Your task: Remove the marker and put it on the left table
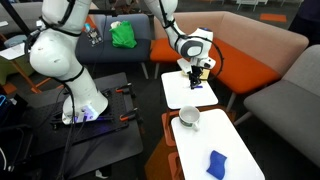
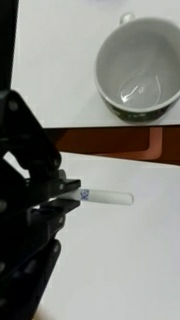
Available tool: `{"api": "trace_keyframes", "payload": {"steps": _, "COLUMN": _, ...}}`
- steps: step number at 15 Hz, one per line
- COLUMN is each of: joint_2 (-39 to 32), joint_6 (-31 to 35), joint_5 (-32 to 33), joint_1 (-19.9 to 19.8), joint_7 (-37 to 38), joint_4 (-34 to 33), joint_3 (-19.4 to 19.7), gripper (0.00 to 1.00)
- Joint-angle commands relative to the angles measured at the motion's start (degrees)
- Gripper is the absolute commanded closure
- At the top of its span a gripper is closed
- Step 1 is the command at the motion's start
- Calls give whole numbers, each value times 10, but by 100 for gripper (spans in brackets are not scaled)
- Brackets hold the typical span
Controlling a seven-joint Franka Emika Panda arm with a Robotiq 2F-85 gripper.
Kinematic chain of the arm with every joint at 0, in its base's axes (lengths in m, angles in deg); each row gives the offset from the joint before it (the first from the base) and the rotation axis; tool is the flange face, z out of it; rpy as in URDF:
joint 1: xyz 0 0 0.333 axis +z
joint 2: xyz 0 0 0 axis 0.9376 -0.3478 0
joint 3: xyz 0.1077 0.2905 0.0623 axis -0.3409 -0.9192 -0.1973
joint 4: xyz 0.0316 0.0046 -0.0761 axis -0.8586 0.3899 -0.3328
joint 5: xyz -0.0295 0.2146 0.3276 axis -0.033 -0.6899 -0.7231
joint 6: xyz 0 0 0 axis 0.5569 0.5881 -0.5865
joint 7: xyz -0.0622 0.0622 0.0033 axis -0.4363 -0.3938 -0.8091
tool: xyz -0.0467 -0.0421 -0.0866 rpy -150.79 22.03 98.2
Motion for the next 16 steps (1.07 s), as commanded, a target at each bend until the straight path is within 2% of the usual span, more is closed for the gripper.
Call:
{"api": "trace_keyframes", "payload": {"steps": 1, "joint_2": -48, "joint_6": 0, "joint_5": 10, "joint_1": -17, "joint_7": -66, "joint_4": -41, "joint_3": -27, "gripper": 97}}
{"api": "trace_keyframes", "payload": {"steps": 5, "joint_2": -112, "joint_6": -12, "joint_5": 20, "joint_1": -18, "joint_7": -110, "joint_4": -114, "joint_3": -26, "gripper": 97}}
{"api": "trace_keyframes", "payload": {"steps": 8, "joint_2": -155, "joint_6": -16, "joint_5": 25, "joint_1": -36, "joint_7": -168, "joint_4": -168, "joint_3": -44, "gripper": 97}}
{"api": "trace_keyframes", "payload": {"steps": 9, "joint_2": -165, "joint_6": -6, "joint_5": 30, "joint_1": -50, "joint_7": -211, "joint_4": -177, "joint_3": -60, "gripper": 97}}
{"api": "trace_keyframes", "payload": {"steps": 11, "joint_2": -182, "joint_6": -2, "joint_5": 43, "joint_1": -54, "joint_7": -251, "joint_4": -193, "joint_3": -67, "gripper": 97}}
{"api": "trace_keyframes", "payload": {"steps": 16, "joint_2": -205, "joint_6": -7, "joint_5": 81, "joint_1": -53, "joint_7": -300, "joint_4": -218, "joint_3": -65, "gripper": 97}}
